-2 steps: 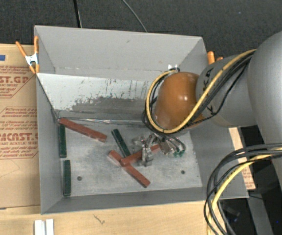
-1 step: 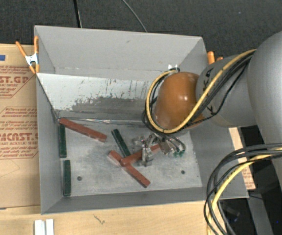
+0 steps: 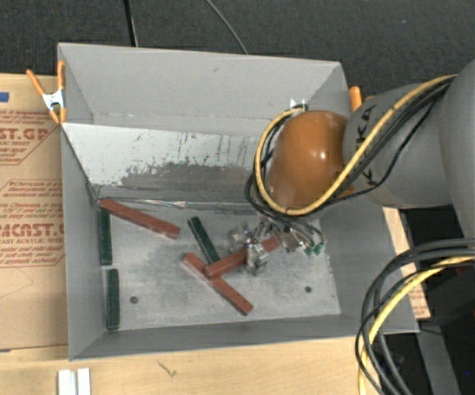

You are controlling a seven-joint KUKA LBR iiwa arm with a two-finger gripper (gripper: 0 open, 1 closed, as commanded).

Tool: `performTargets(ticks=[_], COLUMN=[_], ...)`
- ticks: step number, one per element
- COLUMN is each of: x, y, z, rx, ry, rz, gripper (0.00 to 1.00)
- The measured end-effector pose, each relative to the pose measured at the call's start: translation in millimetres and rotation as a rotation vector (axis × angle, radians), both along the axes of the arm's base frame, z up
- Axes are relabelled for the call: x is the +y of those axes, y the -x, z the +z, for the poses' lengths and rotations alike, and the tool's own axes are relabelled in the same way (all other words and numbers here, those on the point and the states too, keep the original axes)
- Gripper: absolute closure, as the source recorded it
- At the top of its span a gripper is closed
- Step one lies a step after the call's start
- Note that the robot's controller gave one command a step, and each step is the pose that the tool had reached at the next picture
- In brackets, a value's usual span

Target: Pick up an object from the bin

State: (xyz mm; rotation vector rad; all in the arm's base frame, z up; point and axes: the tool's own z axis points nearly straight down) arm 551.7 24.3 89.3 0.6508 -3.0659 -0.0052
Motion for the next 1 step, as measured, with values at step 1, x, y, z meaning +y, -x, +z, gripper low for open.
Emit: performTargets(ticks=[1], x=[-16.4], y=[12.9], z=[111.3], rx=[-0.01], ry=[-0.001], rz=[0.32], gripper=[1.0])
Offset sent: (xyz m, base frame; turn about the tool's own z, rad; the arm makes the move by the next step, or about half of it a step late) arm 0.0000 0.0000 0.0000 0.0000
